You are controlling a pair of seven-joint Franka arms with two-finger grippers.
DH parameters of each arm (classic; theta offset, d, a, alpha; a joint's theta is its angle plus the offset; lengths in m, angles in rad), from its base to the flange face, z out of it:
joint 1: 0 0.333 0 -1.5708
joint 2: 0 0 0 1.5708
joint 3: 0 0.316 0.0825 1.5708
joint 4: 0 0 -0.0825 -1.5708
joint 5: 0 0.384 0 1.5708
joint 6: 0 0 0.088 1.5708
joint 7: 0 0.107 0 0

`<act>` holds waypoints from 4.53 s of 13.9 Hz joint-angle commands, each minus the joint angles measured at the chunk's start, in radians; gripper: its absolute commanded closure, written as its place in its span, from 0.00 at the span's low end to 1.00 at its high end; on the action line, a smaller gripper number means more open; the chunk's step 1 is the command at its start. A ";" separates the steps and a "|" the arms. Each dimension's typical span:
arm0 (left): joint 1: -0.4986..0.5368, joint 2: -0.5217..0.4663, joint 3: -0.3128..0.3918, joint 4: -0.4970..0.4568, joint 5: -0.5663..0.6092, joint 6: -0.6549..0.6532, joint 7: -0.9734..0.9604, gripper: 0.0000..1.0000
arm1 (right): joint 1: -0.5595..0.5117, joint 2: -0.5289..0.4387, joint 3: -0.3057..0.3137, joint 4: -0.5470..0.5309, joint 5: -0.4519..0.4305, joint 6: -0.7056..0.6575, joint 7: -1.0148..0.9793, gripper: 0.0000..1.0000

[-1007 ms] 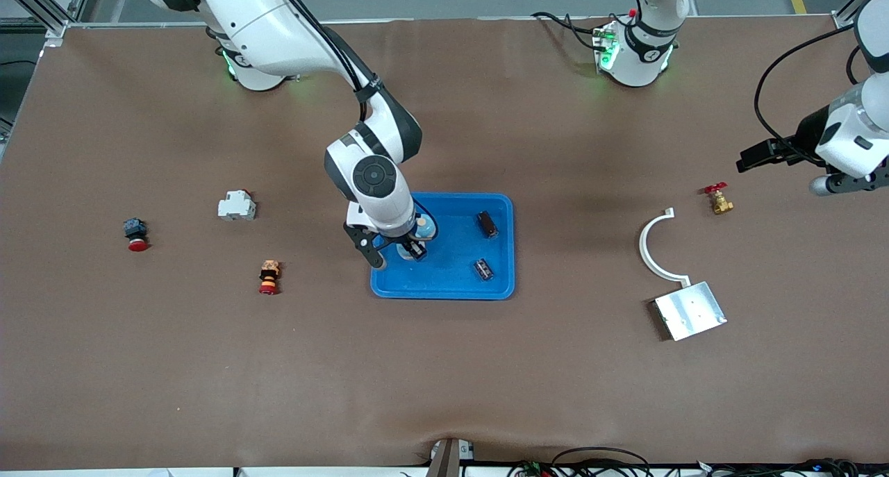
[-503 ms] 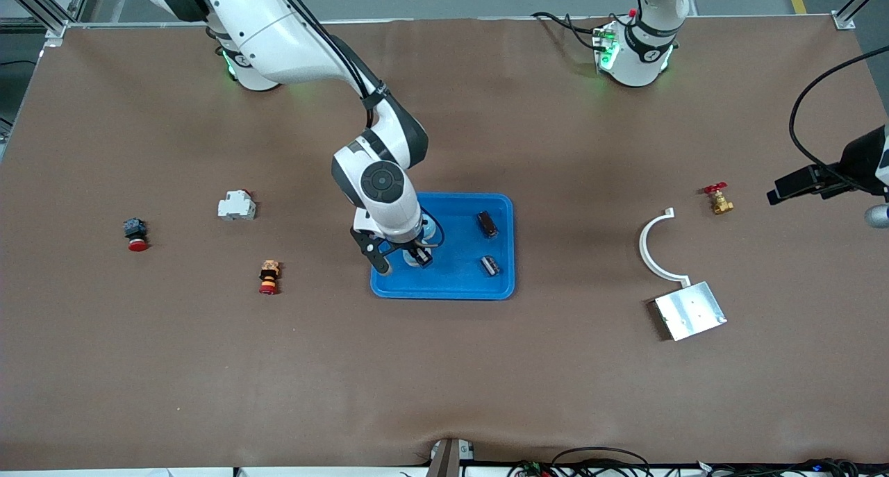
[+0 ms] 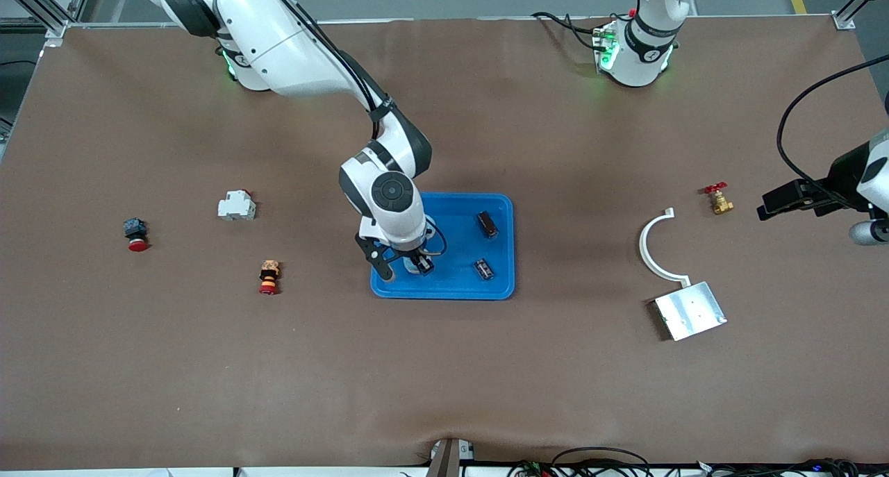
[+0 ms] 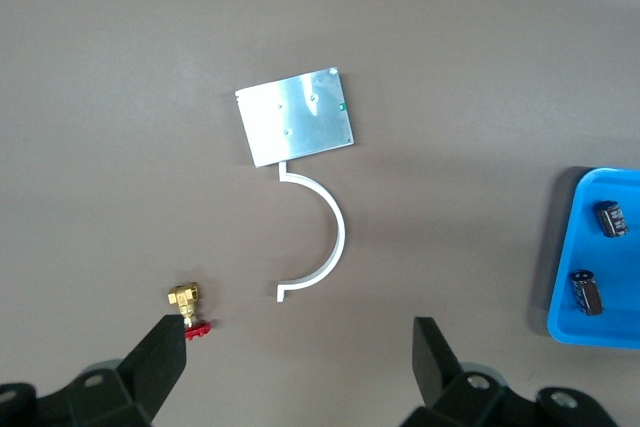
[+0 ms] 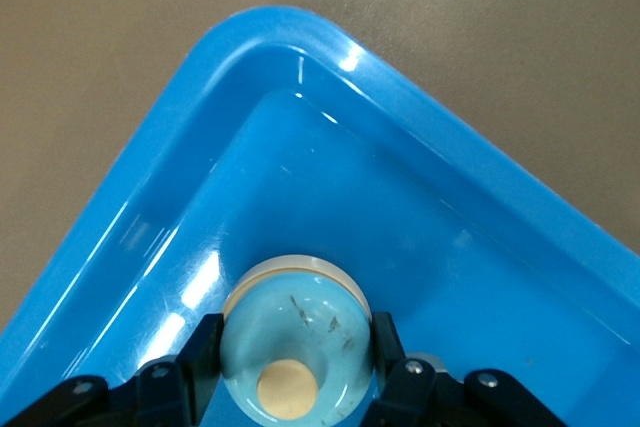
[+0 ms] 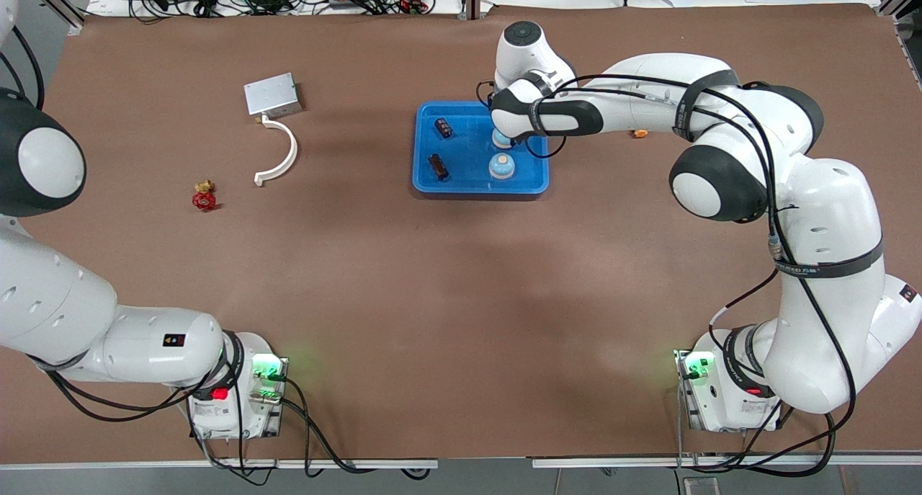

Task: Place electrolytic capacitor and blue bell in tray

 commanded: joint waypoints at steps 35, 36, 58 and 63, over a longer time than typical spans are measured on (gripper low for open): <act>0.055 -0.160 -0.096 -0.022 0.048 -0.121 -0.011 0.00 | -0.176 -0.147 -0.016 0.100 -0.073 -0.372 -0.645 0.00; 0.055 -0.160 -0.095 -0.022 0.048 -0.121 -0.008 0.00 | -0.211 -0.166 -0.015 0.100 -0.074 -0.389 -0.721 0.00; 0.050 -0.157 -0.098 -0.023 0.069 -0.121 -0.001 0.00 | -0.602 -0.482 -0.012 0.095 0.004 -0.682 -1.445 0.00; 0.050 -0.155 -0.098 -0.023 0.068 -0.121 -0.002 0.00 | -0.661 -0.546 -0.010 0.095 0.027 -0.735 -1.544 0.00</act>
